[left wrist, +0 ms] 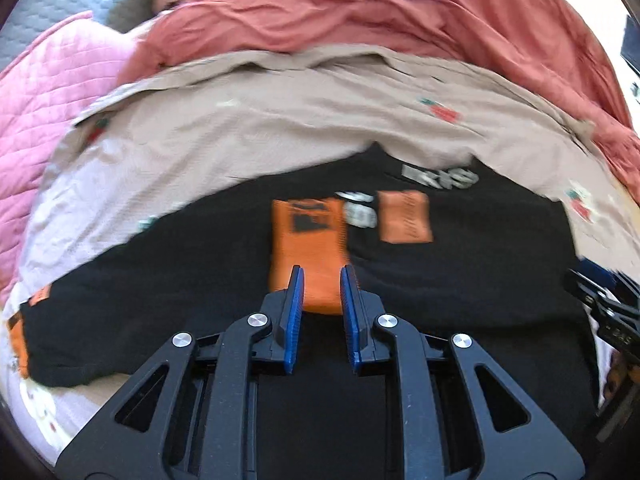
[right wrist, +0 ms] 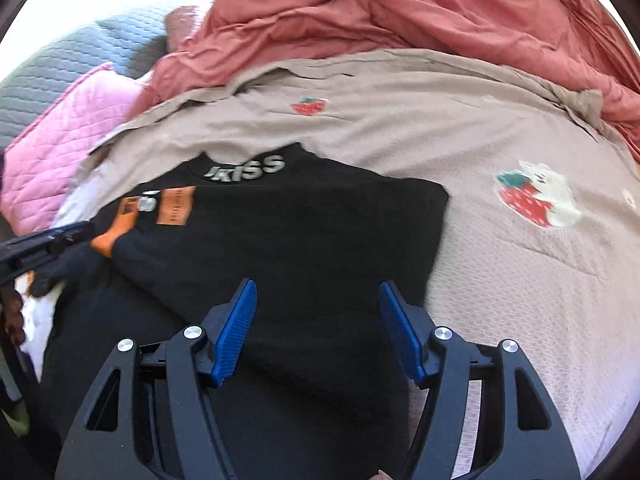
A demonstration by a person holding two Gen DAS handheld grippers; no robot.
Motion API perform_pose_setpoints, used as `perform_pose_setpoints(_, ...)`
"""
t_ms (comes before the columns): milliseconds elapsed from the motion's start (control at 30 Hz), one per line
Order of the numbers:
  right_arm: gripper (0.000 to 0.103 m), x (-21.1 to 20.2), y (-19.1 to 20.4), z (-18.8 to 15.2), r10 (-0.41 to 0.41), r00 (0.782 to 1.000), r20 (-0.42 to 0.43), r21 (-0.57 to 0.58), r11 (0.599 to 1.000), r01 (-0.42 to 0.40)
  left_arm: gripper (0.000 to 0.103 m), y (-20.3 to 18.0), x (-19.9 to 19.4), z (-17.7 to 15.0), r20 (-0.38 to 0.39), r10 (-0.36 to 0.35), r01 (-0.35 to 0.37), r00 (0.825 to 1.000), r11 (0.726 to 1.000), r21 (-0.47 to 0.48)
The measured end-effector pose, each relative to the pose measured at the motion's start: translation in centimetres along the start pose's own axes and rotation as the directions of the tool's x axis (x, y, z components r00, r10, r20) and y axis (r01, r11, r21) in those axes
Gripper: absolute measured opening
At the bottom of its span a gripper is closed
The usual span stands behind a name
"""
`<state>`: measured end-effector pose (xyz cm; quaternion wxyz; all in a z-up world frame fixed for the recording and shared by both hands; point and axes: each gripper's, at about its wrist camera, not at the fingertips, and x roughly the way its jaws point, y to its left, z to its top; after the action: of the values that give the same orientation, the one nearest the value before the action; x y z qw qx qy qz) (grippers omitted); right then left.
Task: Fold small clothes
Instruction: 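Move the left gripper to the orange cuff of the other sleeve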
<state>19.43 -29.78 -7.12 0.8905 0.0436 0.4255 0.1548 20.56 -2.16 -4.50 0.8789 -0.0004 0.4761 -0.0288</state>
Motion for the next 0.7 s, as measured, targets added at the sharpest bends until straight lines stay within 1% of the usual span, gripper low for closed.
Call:
perform_pose_setpoints(67,0.063,0.3,0.7,0.0,0.029,1.000,-0.012,-0.022,0.999,-0.030,0.014,-1.4,0.7,-0.3,-0.017,-0.009,0.009,1.000,0.999,0.045)
perform_pose_setpoints(100,0.063,0.6,1.2,-0.2,0.034,0.999,-0.030,-0.039,0.999,-0.035,0.015,-2.0,1.3,-0.4,-0.031,-0.004,0.006,1.000,0.998,0.064)
perform_pose_setpoints(133,0.063,0.9,1.5,-0.4,0.033,0.998,-0.046,-0.054,0.998,-0.035,0.021,-2.3,2.1,-0.6,-0.052,0.000,0.004,0.999,0.997,0.076)
perform_pose_setpoints(167,0.063,1.4,1.8,-0.7,0.026,0.997,-0.076,-0.075,0.997,-0.032,0.025,-2.4,3.2,-0.8,-0.086,0.016,-0.009,0.996,0.996,0.083)
perform_pose_setpoints(200,0.063,2.1,2.0,-1.0,0.004,0.994,-0.112,-0.090,0.996,-0.014,0.025,-2.3,3.9,-1.0,-0.101,0.035,-0.026,0.994,0.996,0.087)
perform_pose_setpoints(233,0.063,2.6,2.1,-1.3,-0.013,0.991,-0.133,-0.096,0.995,0.000,0.026,-2.4,4.3,-1.1,-0.097,0.041,-0.032,0.994,0.995,0.096)
perform_pose_setpoints(267,0.064,2.7,2.2,-1.5,-0.019,0.991,-0.133,-0.099,0.995,0.006,0.026,-2.4,4.4,-1.1,-0.090,0.045,-0.036,0.995,0.994,0.105)
perform_pose_setpoints(333,0.068,2.5,2.6,-1.5,-0.027,0.992,-0.127,-0.109,0.994,0.013,0.026,-2.6,4.4,-1.1,-0.090,0.054,-0.044,0.994,0.993,0.114)
perform_pose_setpoints(400,0.069,2.1,2.8,-1.4,-0.012,0.994,-0.111,-0.102,0.995,0.001,0.031,-2.2,3.8,-0.9,-0.087,0.022,-0.014,0.996,0.996,0.088)
perform_pose_setpoints(433,0.070,1.9,2.9,-1.3,-0.003,0.995,-0.102,-0.096,0.995,-0.007,0.037,-1.9,3.4,-0.9,-0.087,-0.004,0.010,0.996,0.998,0.064)
perform_pose_setpoints(467,0.071,1.5,3.0,-1.2,0.005,0.996,-0.089,-0.093,0.996,-0.014,0.042,-1.8,3.1,-0.9,-0.086,-0.010,0.015,0.996,0.998,0.056)
perform_pose_setpoints(500,0.075,1.1,3.1,-1.1,0.010,0.997,-0.071,-0.094,0.995,-0.017,0.044,-1.7,2.7,-1.0,-0.080,-0.008,0.013,0.997,0.998,0.055)
perform_pose_setpoints(600,0.081,-0.2,3.6,-0.6,0.025,1.000,-0.016,-0.102,0.994,-0.026,0.047,-1.7,1.5,-1.3,-0.065,-0.012,0.015,0.998,0.998,0.055)
perform_pose_setpoints(633,0.082,-0.7,3.8,-0.4,0.033,0.999,0.004,-0.104,0.994,-0.033,0.054,-1.6,1.2,-1.4,-0.062,-0.014,0.017,0.998,0.998,0.052)
perform_pose_setpoints(667,0.082,-1.0,4.0,-0.3,0.039,0.999,0.021,-0.108,0.993,-0.036,0.057,-1.5,0.7,-1.5,-0.055,-0.015,0.017,0.998,0.999,0.049)
perform_pose_setpoints(700,0.082,-1.5,4.2,-0.3,0.043,0.998,0.041,-0.115,0.993,-0.038,0.058,-1.4,0.3,-1.5,-0.050,-0.015,0.018,0.999,0.999,0.046)
